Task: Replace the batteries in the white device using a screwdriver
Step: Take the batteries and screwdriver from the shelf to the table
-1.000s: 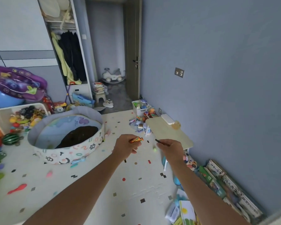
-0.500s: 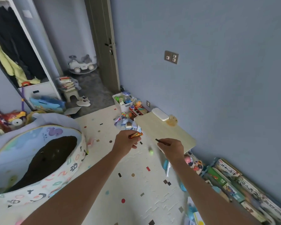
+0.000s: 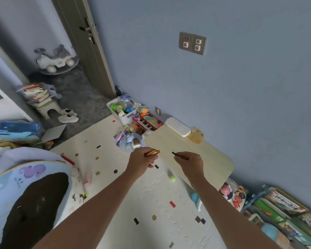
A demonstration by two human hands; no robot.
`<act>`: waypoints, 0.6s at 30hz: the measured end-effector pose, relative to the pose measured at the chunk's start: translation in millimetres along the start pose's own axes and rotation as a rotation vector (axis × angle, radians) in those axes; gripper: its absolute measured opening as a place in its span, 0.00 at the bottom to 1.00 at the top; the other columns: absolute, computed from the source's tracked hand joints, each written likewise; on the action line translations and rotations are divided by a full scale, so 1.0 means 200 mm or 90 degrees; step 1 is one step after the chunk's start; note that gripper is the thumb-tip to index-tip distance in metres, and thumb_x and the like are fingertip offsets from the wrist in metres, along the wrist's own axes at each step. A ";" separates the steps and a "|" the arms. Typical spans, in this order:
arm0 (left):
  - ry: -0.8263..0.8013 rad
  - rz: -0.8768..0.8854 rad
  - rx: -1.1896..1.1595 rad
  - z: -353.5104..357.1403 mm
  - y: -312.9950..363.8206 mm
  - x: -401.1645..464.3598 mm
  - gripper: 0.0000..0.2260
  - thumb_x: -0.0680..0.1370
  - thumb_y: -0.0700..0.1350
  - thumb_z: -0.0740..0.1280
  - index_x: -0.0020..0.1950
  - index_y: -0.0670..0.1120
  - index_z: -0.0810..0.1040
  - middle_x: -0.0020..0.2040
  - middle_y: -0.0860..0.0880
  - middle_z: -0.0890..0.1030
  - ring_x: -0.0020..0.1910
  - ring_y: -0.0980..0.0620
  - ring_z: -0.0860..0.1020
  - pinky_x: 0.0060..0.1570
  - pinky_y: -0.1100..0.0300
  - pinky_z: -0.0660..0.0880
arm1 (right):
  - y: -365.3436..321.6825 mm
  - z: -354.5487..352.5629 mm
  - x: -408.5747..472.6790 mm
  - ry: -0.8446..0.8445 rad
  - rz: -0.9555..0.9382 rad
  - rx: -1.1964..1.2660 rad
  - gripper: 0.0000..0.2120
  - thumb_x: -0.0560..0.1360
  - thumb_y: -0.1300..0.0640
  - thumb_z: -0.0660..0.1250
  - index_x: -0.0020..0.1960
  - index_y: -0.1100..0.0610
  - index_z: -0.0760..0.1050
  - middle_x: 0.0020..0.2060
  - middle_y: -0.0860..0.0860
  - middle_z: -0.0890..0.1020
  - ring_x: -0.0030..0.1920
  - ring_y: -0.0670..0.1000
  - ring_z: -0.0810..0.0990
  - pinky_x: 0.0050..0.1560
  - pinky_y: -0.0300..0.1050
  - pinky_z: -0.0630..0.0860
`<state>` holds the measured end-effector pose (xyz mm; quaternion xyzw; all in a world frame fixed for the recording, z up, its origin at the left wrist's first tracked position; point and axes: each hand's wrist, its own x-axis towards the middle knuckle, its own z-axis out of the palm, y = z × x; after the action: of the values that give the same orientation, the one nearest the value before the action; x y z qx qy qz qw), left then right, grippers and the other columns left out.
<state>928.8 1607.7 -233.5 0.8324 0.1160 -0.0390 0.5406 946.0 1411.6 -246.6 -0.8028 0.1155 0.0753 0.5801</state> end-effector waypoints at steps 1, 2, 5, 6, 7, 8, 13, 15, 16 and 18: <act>-0.011 -0.004 -0.003 -0.03 -0.02 0.12 0.04 0.75 0.38 0.72 0.45 0.45 0.84 0.30 0.51 0.80 0.29 0.60 0.78 0.29 0.67 0.77 | -0.02 0.05 0.09 0.007 0.009 -0.001 0.06 0.72 0.59 0.74 0.48 0.52 0.87 0.40 0.45 0.86 0.33 0.42 0.78 0.31 0.30 0.71; -0.022 -0.009 -0.008 -0.05 -0.04 0.25 0.04 0.75 0.37 0.72 0.46 0.44 0.85 0.31 0.50 0.80 0.30 0.58 0.78 0.29 0.66 0.77 | -0.04 0.10 0.18 0.014 0.018 -0.004 0.06 0.73 0.59 0.74 0.48 0.52 0.87 0.40 0.45 0.86 0.33 0.42 0.78 0.29 0.29 0.70; -0.058 -0.002 -0.001 -0.12 -0.14 0.64 0.04 0.75 0.37 0.72 0.46 0.45 0.84 0.35 0.45 0.82 0.33 0.54 0.80 0.30 0.64 0.79 | -0.08 0.26 0.44 0.045 0.042 -0.012 0.06 0.73 0.59 0.74 0.48 0.52 0.87 0.38 0.42 0.84 0.34 0.42 0.79 0.30 0.28 0.70; -0.074 0.004 0.002 -0.14 -0.18 0.76 0.04 0.75 0.38 0.72 0.45 0.46 0.84 0.36 0.45 0.82 0.34 0.53 0.80 0.31 0.63 0.79 | -0.08 0.31 0.53 0.061 0.049 -0.009 0.06 0.73 0.59 0.74 0.48 0.52 0.87 0.38 0.42 0.84 0.36 0.41 0.79 0.32 0.28 0.70; -0.097 0.009 0.006 -0.15 -0.21 0.89 0.04 0.75 0.38 0.72 0.45 0.46 0.84 0.36 0.44 0.83 0.34 0.53 0.81 0.31 0.62 0.80 | -0.08 0.37 0.62 0.082 0.059 0.001 0.06 0.73 0.59 0.74 0.48 0.52 0.87 0.38 0.42 0.84 0.37 0.41 0.79 0.33 0.28 0.70; -0.120 0.015 0.011 -0.15 -0.24 1.01 0.04 0.75 0.38 0.72 0.46 0.46 0.85 0.36 0.45 0.83 0.34 0.53 0.81 0.31 0.62 0.79 | -0.08 0.41 0.69 0.100 0.069 0.010 0.06 0.73 0.59 0.74 0.48 0.53 0.87 0.39 0.43 0.84 0.37 0.41 0.79 0.32 0.27 0.69; -0.216 0.007 0.048 -0.15 -0.36 1.50 0.04 0.76 0.38 0.72 0.48 0.45 0.85 0.33 0.48 0.82 0.32 0.54 0.80 0.31 0.63 0.79 | -0.02 0.63 1.05 0.153 0.144 0.039 0.05 0.72 0.59 0.75 0.48 0.53 0.87 0.39 0.45 0.85 0.34 0.42 0.78 0.31 0.29 0.69; -0.251 0.003 0.067 -0.12 -0.40 1.69 0.04 0.76 0.38 0.72 0.46 0.46 0.84 0.31 0.50 0.81 0.32 0.54 0.79 0.31 0.61 0.79 | 0.01 0.69 1.20 0.179 0.175 0.057 0.05 0.72 0.59 0.75 0.47 0.52 0.87 0.38 0.46 0.85 0.33 0.42 0.77 0.32 0.32 0.69; -0.266 0.000 0.074 -0.09 -0.42 1.78 0.05 0.76 0.38 0.72 0.45 0.47 0.84 0.31 0.50 0.81 0.32 0.54 0.79 0.32 0.60 0.80 | 0.03 0.71 1.29 0.192 0.187 0.068 0.05 0.72 0.59 0.75 0.46 0.52 0.87 0.38 0.46 0.86 0.33 0.43 0.78 0.32 0.33 0.70; -0.294 -0.001 0.097 -0.01 -0.46 1.97 0.05 0.76 0.38 0.72 0.44 0.48 0.83 0.33 0.48 0.81 0.32 0.54 0.78 0.33 0.59 0.81 | 0.09 0.75 1.47 0.210 0.202 0.083 0.05 0.72 0.59 0.75 0.45 0.51 0.87 0.37 0.45 0.85 0.34 0.43 0.79 0.34 0.34 0.71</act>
<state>1290.0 1705.4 -389.3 0.8399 -0.0134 -0.2371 0.4880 1225.0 1519.9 -385.5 -0.7367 0.3384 0.0259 0.5849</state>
